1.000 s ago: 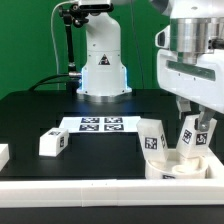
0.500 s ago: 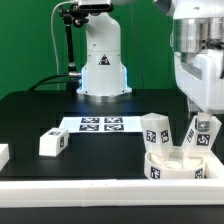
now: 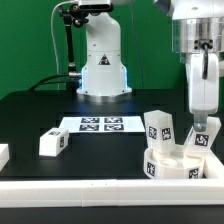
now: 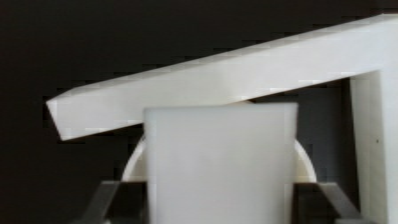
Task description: Assemble stool
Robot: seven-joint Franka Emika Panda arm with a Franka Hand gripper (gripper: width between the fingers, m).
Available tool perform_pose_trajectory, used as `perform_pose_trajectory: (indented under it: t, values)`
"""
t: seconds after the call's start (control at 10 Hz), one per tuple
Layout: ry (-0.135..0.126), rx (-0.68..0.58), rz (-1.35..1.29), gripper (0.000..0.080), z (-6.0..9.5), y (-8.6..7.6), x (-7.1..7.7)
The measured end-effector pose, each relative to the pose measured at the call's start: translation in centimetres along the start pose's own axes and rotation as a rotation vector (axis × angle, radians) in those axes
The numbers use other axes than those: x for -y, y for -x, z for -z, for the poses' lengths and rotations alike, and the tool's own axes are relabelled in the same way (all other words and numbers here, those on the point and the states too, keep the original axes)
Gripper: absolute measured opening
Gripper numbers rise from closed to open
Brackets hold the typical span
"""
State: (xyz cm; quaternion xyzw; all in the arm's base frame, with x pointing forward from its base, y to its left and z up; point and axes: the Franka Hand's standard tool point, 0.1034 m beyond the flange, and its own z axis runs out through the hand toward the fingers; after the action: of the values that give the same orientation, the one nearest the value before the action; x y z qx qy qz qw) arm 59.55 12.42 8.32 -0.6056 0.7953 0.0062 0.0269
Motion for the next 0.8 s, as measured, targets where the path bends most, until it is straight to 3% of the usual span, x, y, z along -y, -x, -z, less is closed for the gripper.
perform_pose_trajectory:
  t: [0.1, 0.2, 0.3, 0.6, 0.8]
  values:
    - [0.001, 0.002, 0.011, 0.0419, 0.0, 0.1, -0.1]
    - [0.006, 0.002, 0.038, 0.0555, 0.1, 0.2, -0.1]
    - [0.015, 0.005, 0.07, 0.062, 0.6, 0.4, -0.1]
    - [-0.003, 0.032, 0.098, 0.0648, 2.1, 0.9, 0.3]
    - [-0.001, 0.03, 0.144, 0.0648, 1.8, 0.8, 0.2]
